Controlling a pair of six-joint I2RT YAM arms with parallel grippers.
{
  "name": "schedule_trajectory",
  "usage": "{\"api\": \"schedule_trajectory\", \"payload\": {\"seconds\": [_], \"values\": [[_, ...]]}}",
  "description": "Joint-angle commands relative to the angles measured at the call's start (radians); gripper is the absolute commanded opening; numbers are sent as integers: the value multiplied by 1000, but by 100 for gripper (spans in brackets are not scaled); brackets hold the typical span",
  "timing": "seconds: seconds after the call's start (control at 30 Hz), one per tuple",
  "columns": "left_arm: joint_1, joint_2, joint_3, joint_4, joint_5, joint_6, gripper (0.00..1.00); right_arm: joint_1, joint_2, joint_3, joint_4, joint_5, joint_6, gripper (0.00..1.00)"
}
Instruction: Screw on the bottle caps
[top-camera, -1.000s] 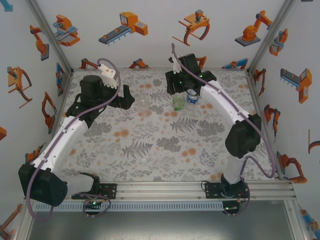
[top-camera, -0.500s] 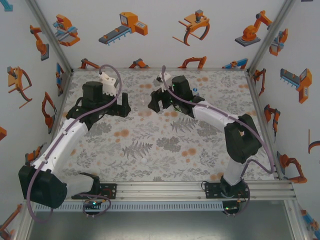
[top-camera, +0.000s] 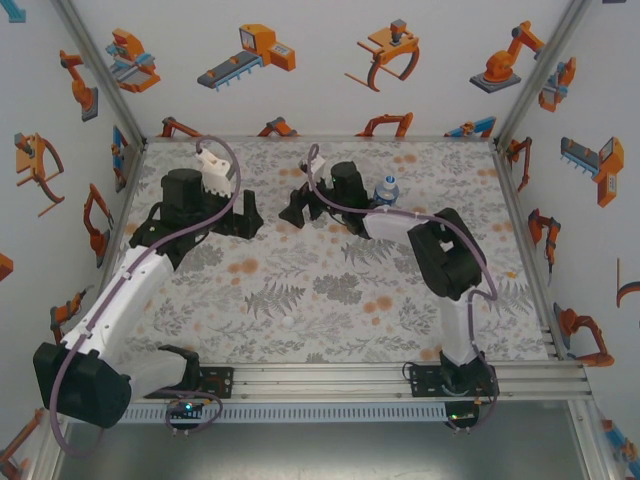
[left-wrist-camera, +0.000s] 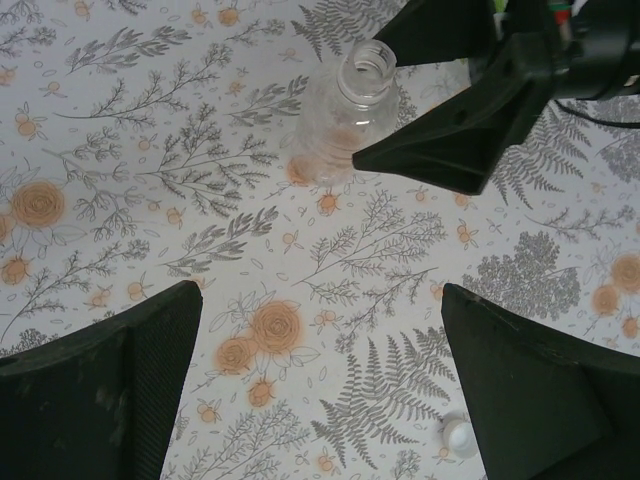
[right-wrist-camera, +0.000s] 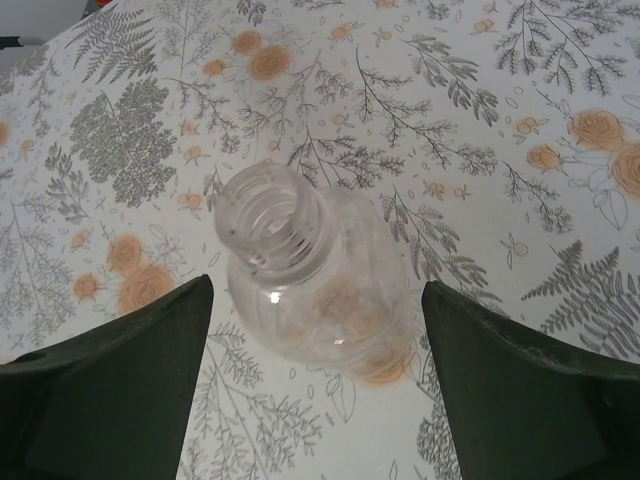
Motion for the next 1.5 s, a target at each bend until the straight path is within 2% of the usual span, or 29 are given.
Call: {"api": "schedule_trajectory", "payload": {"seconds": [0.0,0.17,0.27,0.4,0.5,0.63,0.83,1.07,1.23,1.47], "values": [[8,-21,-14,27,19,-24,97,8,45,65,100,-32,12,75],[7,-33,-27,45,65,-10,97,10,91,107,116,-42,12,70],[6,-35,-32,49,75,-7,97,10,94,109,117,-60,8,63],[6,-42,-39,76,124,-16,97,10,67,85,117,-71,-2,48],[6,-52,-53,106,156,-22,97,10,13,48,103,-56,-3,45],[1,-63,-56,141,214,-19,97,8,-103,-15,47,-47,-12,43],[-12,-85,-79,239,358,-19,97,6,-318,-99,-121,-114,-65,43],[-44,-93,-108,409,575,-48,97,4,-543,-125,-300,-180,-65,39],[-76,-89,-136,544,715,-51,99,3,-672,-167,-269,-258,-3,39],[-143,-90,-166,601,760,65,98,5,-785,-205,-210,-356,106,39]]}}
